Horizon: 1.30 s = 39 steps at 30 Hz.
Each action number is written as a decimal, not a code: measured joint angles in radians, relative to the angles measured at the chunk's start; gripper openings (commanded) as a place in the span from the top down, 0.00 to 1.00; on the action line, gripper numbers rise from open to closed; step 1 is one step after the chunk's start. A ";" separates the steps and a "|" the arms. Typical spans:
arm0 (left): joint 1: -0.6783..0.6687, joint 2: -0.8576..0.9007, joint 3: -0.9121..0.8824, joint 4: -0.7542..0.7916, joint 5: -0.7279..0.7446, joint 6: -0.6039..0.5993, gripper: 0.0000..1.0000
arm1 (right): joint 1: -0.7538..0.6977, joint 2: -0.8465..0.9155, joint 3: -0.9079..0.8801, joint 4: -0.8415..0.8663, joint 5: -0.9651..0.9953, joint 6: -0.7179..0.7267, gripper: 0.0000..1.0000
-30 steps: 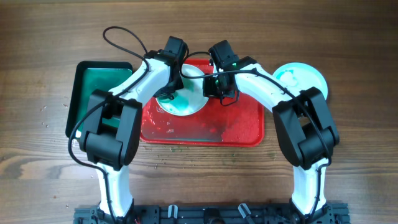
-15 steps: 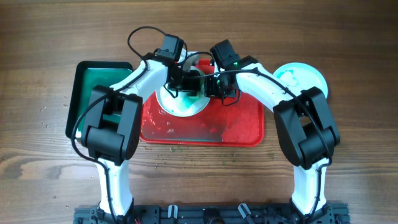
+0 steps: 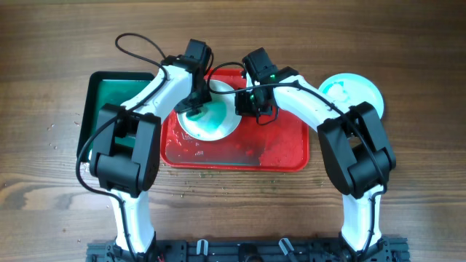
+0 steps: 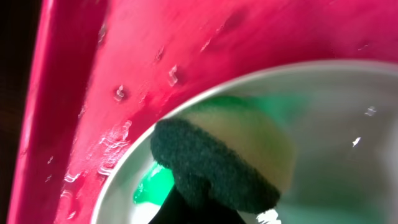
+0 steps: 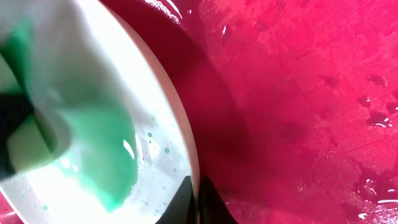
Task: Clean dirty plates on tray and stack at the side
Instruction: 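Scrub the plate with the sponge in the left gripper while right holds it, then lift the plate with the right gripper and tilt it up off the tray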
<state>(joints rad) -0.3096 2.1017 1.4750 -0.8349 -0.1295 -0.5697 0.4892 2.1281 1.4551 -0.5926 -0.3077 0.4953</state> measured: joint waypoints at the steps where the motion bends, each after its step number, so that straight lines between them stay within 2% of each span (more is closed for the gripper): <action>1: 0.007 -0.002 0.000 -0.019 0.028 0.009 0.96 | 0.000 0.000 0.000 -0.003 -0.005 -0.003 0.96; 6: 0.060 -0.011 0.008 -0.092 0.276 0.177 0.96 | -0.011 0.000 0.000 -0.043 -0.043 -0.043 0.96; 9: 0.084 -0.038 0.066 -0.154 0.386 0.233 0.96 | -0.011 0.000 0.000 -0.093 -0.070 -0.076 0.96; 11: 0.130 -0.109 0.135 -0.153 0.423 0.251 0.96 | -0.011 0.000 0.000 -0.118 -0.077 -0.102 0.96; 15: 0.274 -0.325 0.212 -0.129 0.438 0.258 0.96 | -0.006 -0.050 -0.001 -0.209 0.036 -0.127 0.96; 17: 0.324 -0.382 0.222 -0.139 0.436 0.249 0.96 | -0.004 -0.105 -0.005 -0.237 0.128 -0.132 0.96; 19: 0.342 -0.391 0.220 -0.150 0.433 0.240 0.96 | 0.005 -0.197 -0.005 -0.266 0.301 -0.135 0.95; 23: 0.332 -0.360 0.153 -0.152 0.434 0.234 0.96 | 0.076 -0.363 -0.005 -0.284 0.776 -0.142 0.96; 29: 0.331 -0.351 0.101 -0.133 0.434 0.213 0.96 | 0.259 -0.399 -0.005 -0.285 1.326 -0.175 0.96; 32: 0.330 -0.351 0.100 -0.124 0.434 0.208 0.96 | 0.333 -0.399 -0.005 -0.283 1.511 -0.196 0.96; 39: 0.329 -0.351 0.100 -0.122 0.433 0.205 0.96 | 0.434 -0.399 -0.005 -0.277 1.719 -0.239 0.96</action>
<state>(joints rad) 0.0196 1.7512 1.5745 -0.9573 0.3038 -0.3649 0.9230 1.7294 1.4498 -0.8700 1.4113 0.2562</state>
